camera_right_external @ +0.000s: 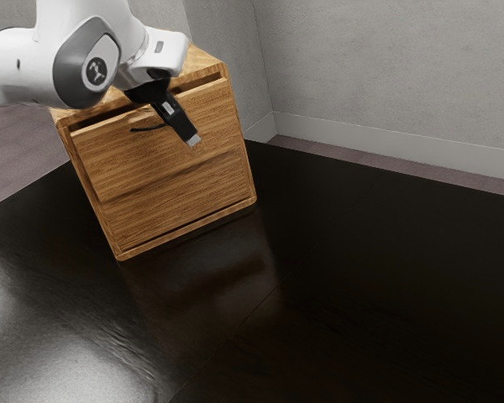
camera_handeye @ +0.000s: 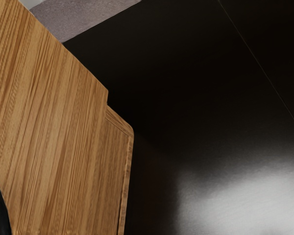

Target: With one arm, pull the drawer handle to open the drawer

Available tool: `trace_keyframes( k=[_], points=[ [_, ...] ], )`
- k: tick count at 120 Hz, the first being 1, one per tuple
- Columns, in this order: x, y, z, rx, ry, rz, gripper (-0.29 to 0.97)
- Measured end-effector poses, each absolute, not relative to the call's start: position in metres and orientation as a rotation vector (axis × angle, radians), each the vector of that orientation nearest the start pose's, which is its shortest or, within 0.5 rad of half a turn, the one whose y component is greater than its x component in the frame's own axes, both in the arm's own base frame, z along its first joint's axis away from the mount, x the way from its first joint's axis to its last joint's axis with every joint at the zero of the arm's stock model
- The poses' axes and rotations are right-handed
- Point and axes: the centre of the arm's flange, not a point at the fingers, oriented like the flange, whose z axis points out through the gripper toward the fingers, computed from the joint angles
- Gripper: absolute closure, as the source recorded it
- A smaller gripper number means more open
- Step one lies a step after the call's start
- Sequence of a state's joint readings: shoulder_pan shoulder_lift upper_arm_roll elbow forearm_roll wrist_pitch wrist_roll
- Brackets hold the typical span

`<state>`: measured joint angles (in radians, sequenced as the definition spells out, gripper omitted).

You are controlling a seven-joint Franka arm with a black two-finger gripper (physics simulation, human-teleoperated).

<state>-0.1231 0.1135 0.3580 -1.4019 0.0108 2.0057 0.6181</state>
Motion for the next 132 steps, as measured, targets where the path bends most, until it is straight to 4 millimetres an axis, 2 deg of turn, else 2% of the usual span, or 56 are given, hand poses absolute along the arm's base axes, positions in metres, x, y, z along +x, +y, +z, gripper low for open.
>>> trace_keyframes(
  k=[12,26,50,82,94,109,122,132],
  points=[
    [0.601,0.146,0.7,-2.761,0.521,-0.63,0.0],
    [0.6,0.159,0.694,-2.764,0.493,-0.608,0.0],
    [0.606,0.156,0.669,-2.79,0.509,-0.552,0.0],
    [0.605,0.157,0.663,-2.795,0.51,-0.544,0.0],
    [0.606,0.145,0.668,-2.789,0.537,-0.567,0.0],
    [0.609,0.119,0.661,-2.795,0.599,-0.563,0.0],
    [0.595,0.118,0.689,-2.775,0.599,-0.634,0.0],
    [0.59,0.132,0.693,-2.773,0.565,-0.64,0.0]
  ],
)
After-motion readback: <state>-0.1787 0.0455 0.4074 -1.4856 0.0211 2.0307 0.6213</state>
